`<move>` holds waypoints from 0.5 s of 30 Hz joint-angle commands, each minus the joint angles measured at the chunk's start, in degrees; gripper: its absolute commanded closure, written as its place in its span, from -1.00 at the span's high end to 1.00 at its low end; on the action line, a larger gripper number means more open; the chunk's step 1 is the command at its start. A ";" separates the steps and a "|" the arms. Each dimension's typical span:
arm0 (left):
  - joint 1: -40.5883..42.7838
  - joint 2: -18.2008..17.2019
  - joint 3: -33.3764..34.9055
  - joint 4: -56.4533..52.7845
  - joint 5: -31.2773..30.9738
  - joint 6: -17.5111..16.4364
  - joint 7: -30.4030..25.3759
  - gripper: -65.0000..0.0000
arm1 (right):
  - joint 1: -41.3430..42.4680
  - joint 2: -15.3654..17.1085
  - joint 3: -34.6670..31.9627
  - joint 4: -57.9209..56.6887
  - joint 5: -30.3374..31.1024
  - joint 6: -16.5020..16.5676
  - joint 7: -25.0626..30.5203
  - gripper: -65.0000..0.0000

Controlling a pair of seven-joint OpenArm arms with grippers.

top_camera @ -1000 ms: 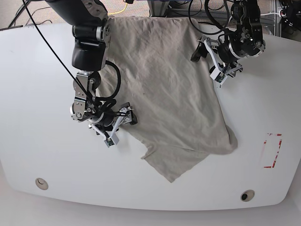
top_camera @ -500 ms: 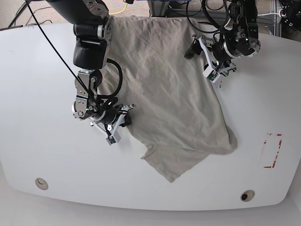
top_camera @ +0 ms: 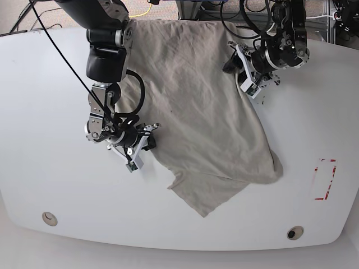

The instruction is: Layout the t-shirt on the table in an organized manner, then fold the t-shirt properly

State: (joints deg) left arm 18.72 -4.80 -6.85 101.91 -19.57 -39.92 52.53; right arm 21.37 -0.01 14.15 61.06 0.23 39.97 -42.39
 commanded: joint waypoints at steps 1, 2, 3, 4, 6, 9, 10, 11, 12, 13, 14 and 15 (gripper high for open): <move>-0.48 -0.26 -0.05 -1.38 -0.87 1.11 -0.88 -0.80 | 1.01 0.32 0.05 0.53 -0.36 0.03 -0.38 -0.89; -1.01 -0.35 0.04 -2.35 -0.87 2.43 -0.88 -0.96 | 1.01 0.32 0.05 0.53 -0.36 0.03 -0.38 -0.89; -1.62 -0.43 0.39 -3.14 -0.87 3.31 -0.88 -1.00 | 1.01 0.32 0.13 0.53 -0.36 0.03 -0.38 -0.89; -1.97 -0.52 0.74 -3.84 -0.87 4.01 -0.88 -1.00 | 1.01 0.32 0.13 0.53 -0.36 0.03 -0.38 -0.89; -2.76 -1.14 1.53 -5.51 -0.87 5.15 -0.88 -0.99 | 1.01 0.32 0.13 0.53 -0.36 0.03 -0.38 -0.89; -3.64 -2.89 2.68 -7.09 -0.87 6.21 -0.88 -0.98 | 0.83 0.32 0.13 0.53 -0.36 0.03 -0.38 -0.89; -4.26 -3.33 3.12 -7.45 -0.87 6.47 -0.88 -1.00 | 0.39 0.41 0.13 0.61 -0.45 0.03 -0.38 -0.89; -4.61 -3.42 3.47 -7.53 -0.87 6.65 -0.88 -1.00 | 0.22 0.41 0.13 0.61 -0.45 0.03 -0.38 -0.89; -5.14 -3.60 3.73 -7.62 -0.87 6.91 -0.88 -1.00 | -0.05 0.41 0.13 0.70 -0.45 0.03 -0.38 -0.89; -6.02 -4.13 4.08 -7.62 -0.87 7.17 -0.88 -1.00 | -0.13 0.49 0.22 0.70 -0.45 0.03 -0.38 -0.90; -6.63 -4.57 4.26 -7.62 -0.87 7.53 -0.88 -1.00 | -0.13 0.76 0.22 0.79 -0.45 0.03 -0.38 -0.90; -7.69 -5.00 4.61 -7.71 -0.87 7.97 -0.88 -1.00 | -0.22 1.46 0.31 0.79 -0.45 0.03 -0.38 -0.93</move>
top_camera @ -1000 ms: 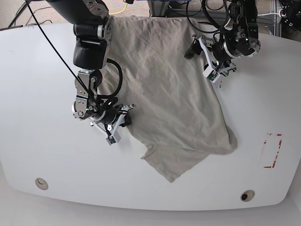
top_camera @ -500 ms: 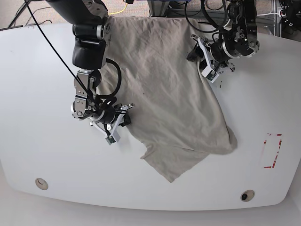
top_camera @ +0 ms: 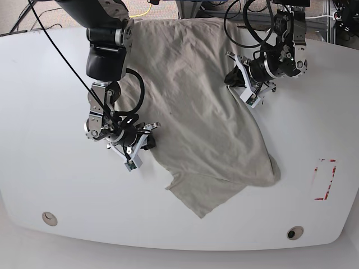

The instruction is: Layout the t-shirt on the table in an organized manner, then fold the t-shirt properly

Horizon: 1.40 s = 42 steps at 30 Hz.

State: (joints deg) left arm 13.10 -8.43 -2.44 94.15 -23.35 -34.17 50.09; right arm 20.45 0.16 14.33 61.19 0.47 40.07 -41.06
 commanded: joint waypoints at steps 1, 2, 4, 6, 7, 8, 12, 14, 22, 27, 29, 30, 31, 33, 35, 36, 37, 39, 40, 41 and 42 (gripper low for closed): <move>-2.95 -1.73 0.63 -0.04 2.91 2.74 1.56 -1.00 | 0.43 1.73 0.13 0.66 -0.69 -0.07 -1.71 -0.97; -3.83 -1.99 1.16 -0.04 2.91 3.18 1.56 -1.00 | -0.01 2.17 0.13 0.66 -0.60 -0.07 -1.71 -1.00; -5.94 -2.78 2.04 -0.13 3.00 4.06 1.56 -1.00 | -1.24 2.78 0.84 0.75 -0.60 -0.07 -1.71 -1.00; -8.58 -3.93 3.54 -0.57 3.00 4.59 1.56 -1.00 | -2.29 3.22 2.77 1.10 -0.60 -0.07 -1.71 -1.00; -9.81 -4.37 4.24 -1.01 3.00 4.77 1.56 -1.00 | -2.73 3.22 3.91 1.54 -0.60 -0.07 -1.71 -1.00; -11.39 -4.98 5.21 -1.71 3.00 4.77 1.56 -1.00 | -3.44 3.40 5.23 2.15 -0.60 -0.07 -1.71 -1.00; -17.02 -7.00 8.81 -5.84 3.00 4.59 1.56 -1.00 | -7.13 4.01 8.49 5.32 -0.60 -0.07 -1.80 -1.00; -19.74 -7.97 10.39 -7.86 3.00 4.50 1.56 -1.00 | -9.33 4.36 9.10 7.25 -0.60 -0.07 -1.89 -1.00; -28.44 -11.05 18.92 -11.99 2.91 4.42 1.56 -1.00 | -19.61 4.36 9.63 17.01 -0.60 -0.07 -3.47 -0.99; -32.31 -12.37 23.05 -12.08 2.91 4.42 1.56 -1.00 | -25.41 1.20 10.68 24.48 -0.51 -0.07 -6.28 -0.99; -33.63 -12.45 24.02 -12.08 2.91 4.42 1.56 -0.97 | -27.52 0.58 10.86 27.21 -0.51 -0.07 -6.46 -0.99; -34.16 -12.45 24.55 -12.08 2.91 4.42 1.56 -0.94 | -28.49 0.50 10.86 28.53 -0.51 -0.07 -6.55 -0.99; -34.77 -12.45 24.99 -12.08 2.91 4.42 1.56 -0.91 | -29.55 -0.03 10.86 29.76 -0.51 -0.07 -6.55 -0.99; -36.00 -12.45 26.04 -12.08 2.91 4.42 1.56 -0.79 | -31.13 -1.26 10.77 31.87 -0.60 -0.07 -6.55 -0.98; -36.80 -12.45 26.57 -12.08 2.91 4.42 1.56 -0.67 | -32.18 -1.88 10.77 33.36 -0.60 -0.07 -6.63 -0.98; -37.24 -12.45 26.92 -12.08 2.91 4.42 1.56 -0.59 | -32.71 -2.14 10.77 34.33 -0.60 -0.07 -6.99 -0.98; -37.50 -12.45 27.01 -12.08 2.91 4.42 1.56 -0.51 | -32.89 -2.32 10.77 34.86 -0.60 -0.07 -7.16 -0.98; -38.03 -12.45 27.10 -11.91 2.91 4.42 1.56 -0.23 | -33.24 -2.32 10.77 36.61 -0.60 -0.07 -8.48 -0.98; -38.11 -12.45 27.10 -11.82 2.91 4.42 1.56 -0.13 | -33.24 -2.32 10.77 37.23 -0.69 -0.07 -9.01 -0.98; -38.11 -12.54 27.10 -11.73 2.91 4.42 1.56 -0.02 | -33.15 -2.32 10.77 37.76 -0.78 -0.07 -9.54 -0.96; -38.11 -12.63 27.10 -11.73 2.91 4.42 1.56 0.13 | -32.97 -2.23 10.77 38.37 -0.87 -0.07 -10.15 -0.91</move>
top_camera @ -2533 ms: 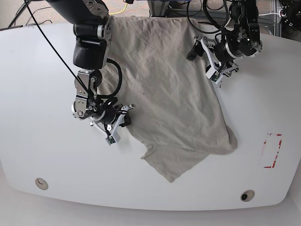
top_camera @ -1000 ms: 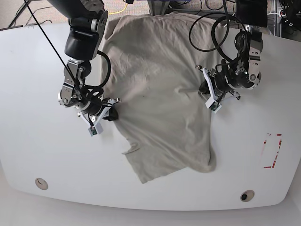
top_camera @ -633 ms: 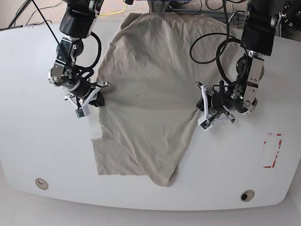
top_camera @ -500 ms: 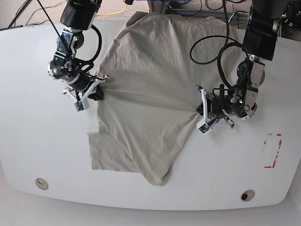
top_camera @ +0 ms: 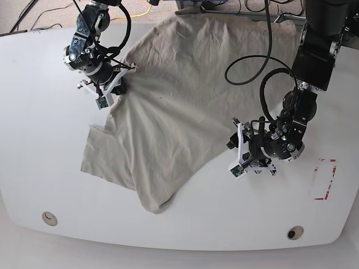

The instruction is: Layout the t-shirt on the table in an organized manner, then fold the t-shirt properly

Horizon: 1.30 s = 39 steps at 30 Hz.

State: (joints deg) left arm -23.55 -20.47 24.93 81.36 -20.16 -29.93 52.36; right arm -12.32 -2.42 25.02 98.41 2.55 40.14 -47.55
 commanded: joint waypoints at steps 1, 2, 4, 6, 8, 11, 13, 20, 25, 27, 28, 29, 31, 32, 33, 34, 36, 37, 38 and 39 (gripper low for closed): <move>-1.55 -0.85 -0.27 1.14 -0.28 0.17 -0.71 0.19 | -0.12 0.44 0.08 1.59 -2.94 -0.14 -3.83 -0.86; -1.55 -1.47 -0.27 1.14 -0.28 0.17 -0.71 0.31 | 0.05 0.44 0.08 2.56 -3.03 -0.14 -4.27 -0.71; -1.72 -1.99 -0.27 1.14 -0.28 0.17 -0.71 0.47 | 0.14 0.53 0.17 4.14 -3.12 -0.14 -4.63 -0.40; -1.99 -2.08 -0.27 1.14 -0.28 0.17 -0.71 0.53 | 0.14 1.49 0.17 6.25 -3.12 -0.14 -4.63 -0.01; -2.08 -2.17 -0.27 1.14 -0.28 0.09 -0.71 0.53 | 0.23 2.46 0.00 7.83 -3.03 -0.14 -4.63 0.36; -2.16 -3.75 -0.36 1.58 -0.36 -1.41 -0.71 0.53 | 1.81 2.81 -0.09 9.15 -3.03 -0.14 -4.63 0.80; -2.08 -4.37 -0.36 2.29 -0.36 -2.55 -0.71 0.53 | 3.66 3.43 0.00 9.24 -3.12 -0.14 -4.89 1.00; -0.84 -5.51 -0.53 5.01 -0.45 -2.90 -0.71 0.53 | 11.39 6.94 0.00 4.58 -2.68 -0.14 -6.65 1.00; 0.91 -6.04 -2.20 6.68 -0.63 -2.99 -0.71 0.53 | 19.22 9.32 -0.09 -3.25 -2.68 -0.14 -6.56 1.00; 2.58 -5.95 -3.43 8.44 -0.63 -2.99 -0.71 0.53 | 23.00 10.20 -0.09 -7.55 -2.68 -0.14 -6.47 1.00; 3.38 -6.04 -4.05 9.23 -0.63 -2.99 -0.71 0.53 | 24.40 10.37 -0.09 -9.58 -2.68 -0.14 -6.38 1.00; 4.25 -6.04 -4.75 10.20 -0.45 -2.99 -0.71 0.53 | 26.34 10.72 -0.09 -12.30 -2.68 -0.14 -5.94 1.00; 5.92 -6.04 -6.25 11.60 -0.45 -2.99 -0.71 0.53 | 29.77 11.51 -0.09 -17.22 -2.68 -0.14 -4.45 1.00; 6.54 -6.04 -6.95 12.22 -0.45 -2.99 -0.71 0.53 | 31.17 11.87 -0.09 -19.16 -2.68 -0.14 -3.75 1.00; 7.42 -6.04 -7.74 13.01 -0.54 -2.99 -0.71 0.53 | 32.58 12.22 -0.09 -21.53 -2.68 -0.14 -2.96 1.00; 8.47 -6.04 -8.62 13.98 -0.54 -2.99 -0.71 0.53 | 34.25 12.66 -0.09 -24.34 -2.68 -0.14 -1.90 1.00; 10.85 -5.95 -10.29 15.91 -0.45 -2.99 -0.71 0.53 | 37.59 13.89 -0.09 -29.71 -2.68 -0.14 0.12 1.00; 11.38 -5.86 -10.73 16.26 -0.45 -2.99 -0.71 0.53 | 38.47 14.24 -0.09 -31.11 -2.68 -0.14 0.74 1.00; 12.52 -5.86 -11.70 17.23 -0.45 -2.99 -0.71 0.53 | 40.32 14.85 -0.09 -34.54 -2.68 -0.14 2.14 1.00; 13.66 -5.77 -12.58 18.11 -0.45 -2.99 -0.71 0.53 | 41.81 15.38 -0.09 -37.44 -2.68 -0.14 3.37 1.00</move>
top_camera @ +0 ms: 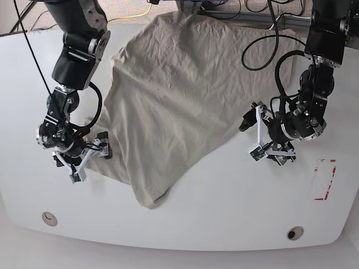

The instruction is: Layout the t-shirt on the table in an organized manner, then fold the t-shirt properly

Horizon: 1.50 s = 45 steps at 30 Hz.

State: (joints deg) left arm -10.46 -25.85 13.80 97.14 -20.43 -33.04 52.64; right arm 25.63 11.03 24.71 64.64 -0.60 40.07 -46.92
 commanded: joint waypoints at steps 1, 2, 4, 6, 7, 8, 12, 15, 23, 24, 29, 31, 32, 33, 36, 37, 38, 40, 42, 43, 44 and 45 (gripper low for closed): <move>1.54 -0.40 -2.15 2.94 -0.19 0.11 -0.99 0.53 | 5.19 2.38 0.21 -5.87 0.38 -0.07 3.71 1.00; 2.59 -0.40 -2.95 3.74 -0.19 0.11 -0.99 0.53 | 6.50 3.08 0.21 -8.60 0.38 -0.07 4.85 1.00; 4.35 -0.31 -4.53 5.05 -0.19 0.11 -0.99 0.53 | 8.79 4.23 0.13 -13.17 0.38 -0.07 6.87 1.00; 5.93 -0.31 -5.85 6.20 -0.19 0.11 -0.99 0.53 | 10.64 5.11 0.13 -17.21 0.21 -0.07 9.33 1.00; 6.55 -0.31 -6.37 6.64 -0.19 0.11 -0.99 0.53 | 11.34 5.54 0.13 -18.80 0.12 -0.07 10.56 1.00; 7.51 -0.31 -7.25 7.25 -0.28 0.11 -0.99 0.53 | 12.04 6.16 0.13 -20.73 0.12 -0.07 11.97 1.00; 10.24 -0.22 -9.54 7.96 -0.37 0.11 -0.99 0.53 | 12.83 8.27 0.13 -24.16 0.03 -0.07 14.43 1.00; 11.73 -0.22 -10.95 8.22 -0.37 0.11 -0.99 0.53 | 12.57 9.41 0.13 -24.69 0.03 -0.07 15.05 1.00; 13.67 1.36 -13.14 8.31 -0.45 0.11 -0.99 0.53 | 9.14 11.35 0.30 -24.69 0.29 -0.07 15.22 1.00; 14.37 1.36 -13.58 8.31 -0.45 0.11 -0.99 0.53 | 8.88 11.35 0.39 -24.69 0.29 -0.07 15.22 1.00; 15.25 1.45 -13.67 8.31 -0.45 0.11 -0.99 0.53 | 7.03 11.00 0.57 -24.69 0.38 -0.07 15.22 1.00; 15.25 2.15 -13.67 8.31 -0.45 0.11 -0.99 0.53 | 6.86 10.82 0.65 -24.42 0.38 -0.07 15.22 1.00; 15.25 2.42 -13.67 8.31 -0.45 0.11 -0.99 0.53 | 6.77 10.73 0.65 -24.16 0.47 -0.07 15.05 1.00; 15.25 2.51 -13.67 8.31 -0.45 0.11 -0.99 0.53 | 6.68 10.38 0.65 -24.07 0.47 -0.07 15.05 1.00; 15.25 2.51 -13.67 8.31 -0.45 0.11 -0.99 0.52 | 5.54 9.15 0.65 -23.63 0.47 -0.07 14.96 1.00; 15.25 2.51 -13.67 8.31 -0.45 0.11 -0.99 0.48 | 5.36 8.62 0.65 -23.02 0.47 -0.07 14.96 1.00; 15.25 2.51 -13.67 8.31 -0.45 0.11 -0.99 0.45 | 5.19 8.36 0.65 -22.49 0.47 -0.07 14.87 1.00; 15.25 2.51 -13.67 8.31 -0.45 0.11 -0.99 0.37 | 4.48 7.39 0.48 -20.99 0.47 -0.07 14.78 1.00; 15.34 2.51 -13.67 8.31 -0.45 0.11 -0.99 0.29 | 3.87 6.51 0.39 -19.50 0.47 -0.07 13.73 1.00; 15.34 2.51 -13.67 8.31 -0.45 0.11 -0.99 0.28 | 3.69 6.07 0.39 -18.88 0.47 -0.07 13.38 1.00; 15.34 2.51 -13.67 8.31 -0.45 0.11 -0.99 0.26 | 3.52 5.90 0.39 -18.44 0.47 -0.07 13.20 1.00; 15.34 2.51 -13.76 8.31 -0.45 0.11 -0.99 0.25 | 3.43 5.54 0.39 -17.92 0.47 -0.07 13.11 1.00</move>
State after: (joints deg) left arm 5.65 -22.74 0.49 104.42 -20.38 -33.01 52.73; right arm 28.03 16.51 25.12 45.15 -0.64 39.42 -32.95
